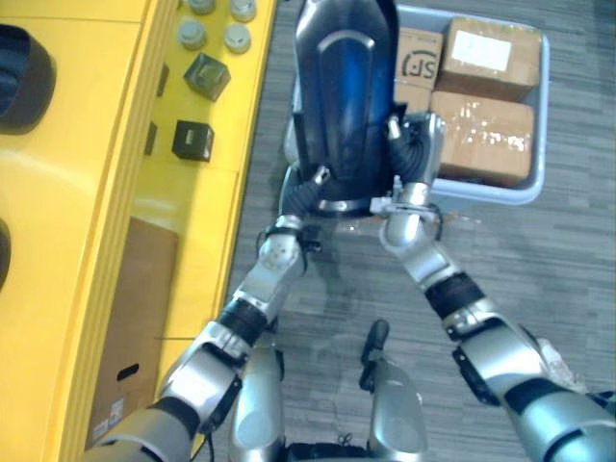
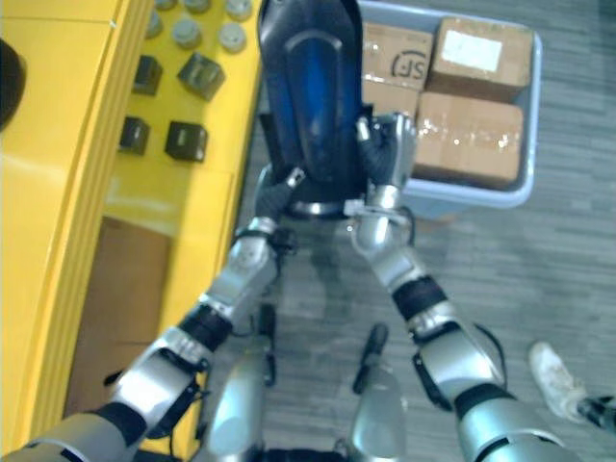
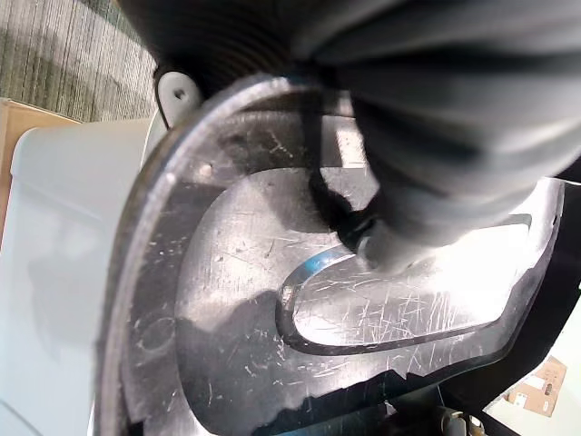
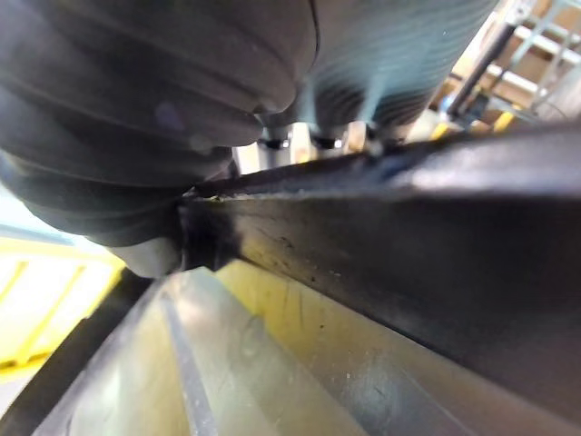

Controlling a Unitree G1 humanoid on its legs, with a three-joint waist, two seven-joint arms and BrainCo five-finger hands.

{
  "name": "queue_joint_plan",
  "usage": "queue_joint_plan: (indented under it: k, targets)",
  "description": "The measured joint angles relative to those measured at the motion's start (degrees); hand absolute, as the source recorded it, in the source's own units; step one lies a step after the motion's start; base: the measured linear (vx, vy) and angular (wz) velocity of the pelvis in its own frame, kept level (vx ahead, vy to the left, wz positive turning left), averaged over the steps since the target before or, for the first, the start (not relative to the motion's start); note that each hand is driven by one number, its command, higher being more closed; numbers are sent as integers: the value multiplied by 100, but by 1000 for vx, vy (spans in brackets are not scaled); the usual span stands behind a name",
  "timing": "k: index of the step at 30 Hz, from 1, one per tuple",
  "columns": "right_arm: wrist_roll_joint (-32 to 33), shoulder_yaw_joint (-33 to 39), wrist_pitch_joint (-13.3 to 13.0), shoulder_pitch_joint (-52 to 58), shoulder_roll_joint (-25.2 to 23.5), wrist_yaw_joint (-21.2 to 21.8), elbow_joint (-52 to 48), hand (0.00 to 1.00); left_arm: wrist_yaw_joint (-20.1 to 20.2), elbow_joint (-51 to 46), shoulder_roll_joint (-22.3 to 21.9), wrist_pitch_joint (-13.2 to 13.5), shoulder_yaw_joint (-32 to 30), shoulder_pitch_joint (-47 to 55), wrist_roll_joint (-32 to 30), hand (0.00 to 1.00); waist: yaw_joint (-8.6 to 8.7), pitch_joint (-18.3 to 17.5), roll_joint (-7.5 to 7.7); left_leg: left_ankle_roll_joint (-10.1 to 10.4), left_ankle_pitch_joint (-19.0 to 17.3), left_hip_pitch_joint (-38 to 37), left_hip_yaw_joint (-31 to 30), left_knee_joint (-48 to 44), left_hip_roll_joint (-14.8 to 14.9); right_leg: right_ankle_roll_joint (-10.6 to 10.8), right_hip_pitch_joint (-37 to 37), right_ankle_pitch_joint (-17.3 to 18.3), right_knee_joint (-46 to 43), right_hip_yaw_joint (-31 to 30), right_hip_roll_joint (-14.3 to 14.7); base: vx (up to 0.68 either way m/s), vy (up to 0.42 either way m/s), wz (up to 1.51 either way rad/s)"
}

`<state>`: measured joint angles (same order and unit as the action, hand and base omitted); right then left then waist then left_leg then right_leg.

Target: Walk over and take plastic housings, then place them on the shelf

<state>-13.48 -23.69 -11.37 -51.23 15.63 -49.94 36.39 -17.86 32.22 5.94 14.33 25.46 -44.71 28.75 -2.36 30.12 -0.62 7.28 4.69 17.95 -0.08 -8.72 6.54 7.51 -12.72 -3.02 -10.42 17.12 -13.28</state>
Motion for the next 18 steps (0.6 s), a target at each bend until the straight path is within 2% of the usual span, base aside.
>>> queue_joint_plan:
  k: [5,6,8,11,13,16,18]
  targets:
    - [32,-8,0,1,0,0,9,100,-106,0,0,18,46,0,-47,100,3,-1,2,0,1,-12,5,9,7,-4,7,-7,7,-2,7,0,0,0]
    - [37,-9,-3,1,0,0,18,0,-123,0,0,18,54,0,-65,100,3,-1,3,0,1,-23,5,12,9,-4,21,-9,13,-1,10,0,0,0]
    - [46,-16,-29,13,0,0,30,0,-147,0,0,18,68,0,-65,100,2,-1,4,1,1,-73,6,25,14,-2,83,-13,43,0,18,0,0,0]
    - [151,-57,-377,38,1,10,34,0,-211,-5,1,65,67,-6,-63,100,3,-24,47,2,2,-95,24,30,30,-7,95,-16,48,-1,30,0,0,0]
    - [173,-58,-515,88,1,63,34,0,-244,-5,1,66,62,-6,-64,100,3,-24,47,2,2,-103,24,30,31,-10,103,-19,48,0,31,0,0,0]
    - [608,-93,-736,259,0,514,45,0,-429,-8,1,74,62,-3,-101,100,0,-23,49,3,3,-242,19,64,31,-7,268,-20,99,15,36,3,3,1]
    - [938,-110,-901,440,-4,797,38,0,-606,-73,64,190,55,-2,-455,100,-10,-29,70,8,7,-392,27,144,34,-6,402,-19,148,23,43,0,0,0]
